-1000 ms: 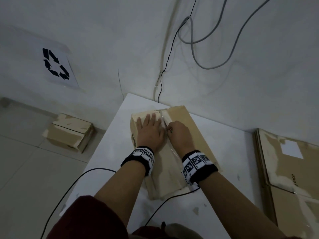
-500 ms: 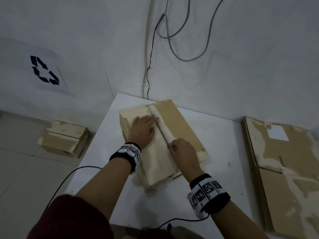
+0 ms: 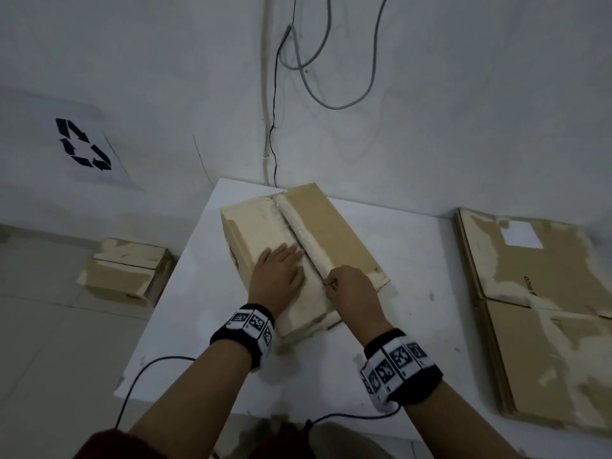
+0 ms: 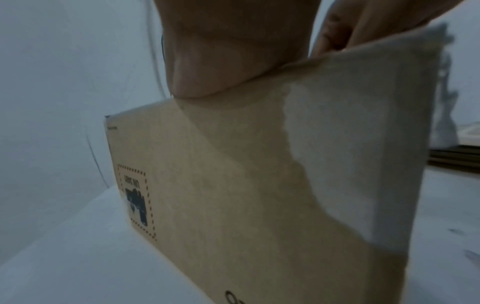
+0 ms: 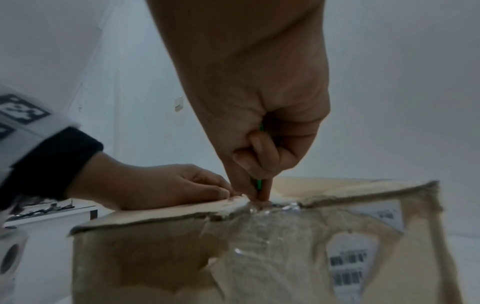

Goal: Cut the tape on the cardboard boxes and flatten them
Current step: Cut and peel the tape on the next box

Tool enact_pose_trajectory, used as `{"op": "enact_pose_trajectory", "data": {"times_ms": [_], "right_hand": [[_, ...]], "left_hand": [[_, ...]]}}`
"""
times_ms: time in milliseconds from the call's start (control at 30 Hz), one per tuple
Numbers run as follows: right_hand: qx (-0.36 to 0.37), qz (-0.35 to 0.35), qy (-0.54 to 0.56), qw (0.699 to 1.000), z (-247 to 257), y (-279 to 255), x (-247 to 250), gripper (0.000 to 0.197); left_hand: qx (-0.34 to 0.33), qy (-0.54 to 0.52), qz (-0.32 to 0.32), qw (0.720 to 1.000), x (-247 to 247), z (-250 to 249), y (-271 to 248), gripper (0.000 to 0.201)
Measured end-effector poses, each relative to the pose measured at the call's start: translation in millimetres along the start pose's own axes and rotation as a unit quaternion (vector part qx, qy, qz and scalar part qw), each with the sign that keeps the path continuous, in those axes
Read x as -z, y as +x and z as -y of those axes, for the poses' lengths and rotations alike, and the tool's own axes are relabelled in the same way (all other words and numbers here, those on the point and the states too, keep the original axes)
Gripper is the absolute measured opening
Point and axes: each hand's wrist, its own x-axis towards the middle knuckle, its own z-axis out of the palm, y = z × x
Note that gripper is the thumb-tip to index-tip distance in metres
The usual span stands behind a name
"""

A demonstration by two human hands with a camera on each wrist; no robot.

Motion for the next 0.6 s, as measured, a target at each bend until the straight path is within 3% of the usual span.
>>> {"op": "enact_pose_trajectory", "data": {"times_ms": [367,433,533,600], "right_hand": [[-0.057,-0.062,0.09,0.992,-17,-49,-13,0.015],[-0.05,-0.103,0.095,0.989,-21,-52,-20,0.014],[-0.028,-0.172,0.099,0.98,-26,-59,-31,0.013],[-0.026,-0.195,0.085,0.977,-30,-59,-33,0.013]], "left_hand": [[-0.026,-0.004,-0.062,0.998,-5,1,1,0.058],[-0.103,-0.011,-0.067,0.992,-3,-1,3,0.046],[-0.29,-0.005,-0.029,0.957,-5,-11,6,0.025],[-0.323,-0.011,0.006,0.946,-7,-16,10,0.023]]}}
